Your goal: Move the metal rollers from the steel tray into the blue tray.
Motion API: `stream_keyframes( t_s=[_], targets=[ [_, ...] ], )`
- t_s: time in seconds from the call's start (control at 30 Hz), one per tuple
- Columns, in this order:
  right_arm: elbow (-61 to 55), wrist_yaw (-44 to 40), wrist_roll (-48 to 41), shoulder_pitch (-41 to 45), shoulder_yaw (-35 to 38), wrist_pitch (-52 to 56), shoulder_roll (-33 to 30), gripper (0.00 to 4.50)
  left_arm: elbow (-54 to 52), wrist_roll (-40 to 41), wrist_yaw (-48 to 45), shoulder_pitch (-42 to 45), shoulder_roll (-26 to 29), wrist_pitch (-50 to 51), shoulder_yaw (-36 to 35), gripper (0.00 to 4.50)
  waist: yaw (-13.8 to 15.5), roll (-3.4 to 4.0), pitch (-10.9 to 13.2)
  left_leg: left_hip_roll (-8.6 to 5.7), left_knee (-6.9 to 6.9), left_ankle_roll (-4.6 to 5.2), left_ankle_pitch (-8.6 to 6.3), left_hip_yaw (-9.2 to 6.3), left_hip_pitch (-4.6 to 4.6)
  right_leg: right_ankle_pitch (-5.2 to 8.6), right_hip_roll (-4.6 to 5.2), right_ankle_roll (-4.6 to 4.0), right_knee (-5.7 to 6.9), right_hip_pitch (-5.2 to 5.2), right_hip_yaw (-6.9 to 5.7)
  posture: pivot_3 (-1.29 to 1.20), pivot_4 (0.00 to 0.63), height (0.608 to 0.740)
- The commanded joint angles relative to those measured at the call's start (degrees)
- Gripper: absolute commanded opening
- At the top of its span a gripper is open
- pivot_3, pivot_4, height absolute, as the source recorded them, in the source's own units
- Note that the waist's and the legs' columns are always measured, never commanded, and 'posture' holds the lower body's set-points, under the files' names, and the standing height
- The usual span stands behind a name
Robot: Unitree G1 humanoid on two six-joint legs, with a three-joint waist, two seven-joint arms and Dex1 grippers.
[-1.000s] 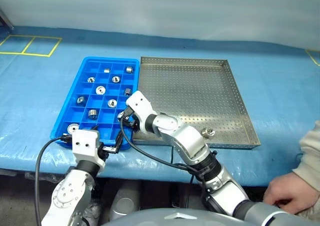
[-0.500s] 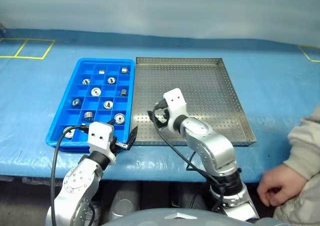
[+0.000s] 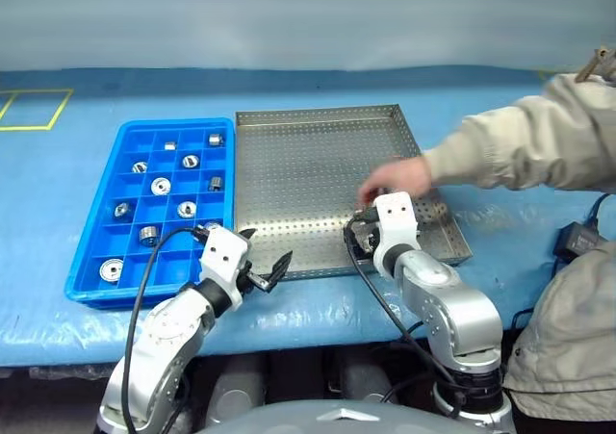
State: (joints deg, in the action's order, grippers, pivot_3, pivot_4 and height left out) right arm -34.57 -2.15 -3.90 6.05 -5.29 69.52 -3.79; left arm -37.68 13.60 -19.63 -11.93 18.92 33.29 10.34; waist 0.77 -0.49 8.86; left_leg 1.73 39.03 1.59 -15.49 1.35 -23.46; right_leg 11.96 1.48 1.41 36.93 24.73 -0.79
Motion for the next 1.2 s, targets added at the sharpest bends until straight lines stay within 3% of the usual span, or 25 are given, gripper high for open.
stream_keyframes(
  t_s=[0.03,0.57,0.83,1.2],
  targets=[
    [-2.4,0.7,-0.1,-1.2,0.1,0.6,0.5,4.47,-0.5,-0.1,-0.6,0.8,0.3,0.0,1.5,4.5,0.0,0.0,0.0,0.0,0.0,0.0,0.0,0.0,0.01,0.0,0.0,0.0,0.0,-0.01,0.0,0.05,0.15,0.74],
    [0.5,-0.1,-0.9,0.2,-1.3,-0.8,0.6,4.47,-2.2,-0.6,-0.1,0.5,1.6,0.9,3.1,4.5,0.1,-0.01,0.0,-0.01,0.02,0.0,0.0,0.01,0.02,-0.01,0.01,0.02,0.0,-0.02,0.02,0.09,0.15,0.74],
    [3.1,-1.3,-2.5,5.8,-0.6,-6.9,3.6,4.47,-2.9,-0.7,0.6,0.0,1.6,1.0,2.8,4.5,-0.1,0.01,0.0,0.01,0.05,0.04,0.04,0.12,0.15,-0.09,-0.02,0.12,0.06,-0.04,0.15,0.12,0.15,0.74],
    [30.6,-0.2,0.2,19.6,0.4,-31.3,6.6,4.47,-2.8,-0.7,1.2,-0.1,1.5,0.5,2.7,4.5,0.6,-0.01,0.0,-0.09,0.0,0.16,0.04,0.26,0.17,-0.21,0.04,0.27,-0.01,-0.09,0.29,0.16,0.15,0.74]
  ],
)
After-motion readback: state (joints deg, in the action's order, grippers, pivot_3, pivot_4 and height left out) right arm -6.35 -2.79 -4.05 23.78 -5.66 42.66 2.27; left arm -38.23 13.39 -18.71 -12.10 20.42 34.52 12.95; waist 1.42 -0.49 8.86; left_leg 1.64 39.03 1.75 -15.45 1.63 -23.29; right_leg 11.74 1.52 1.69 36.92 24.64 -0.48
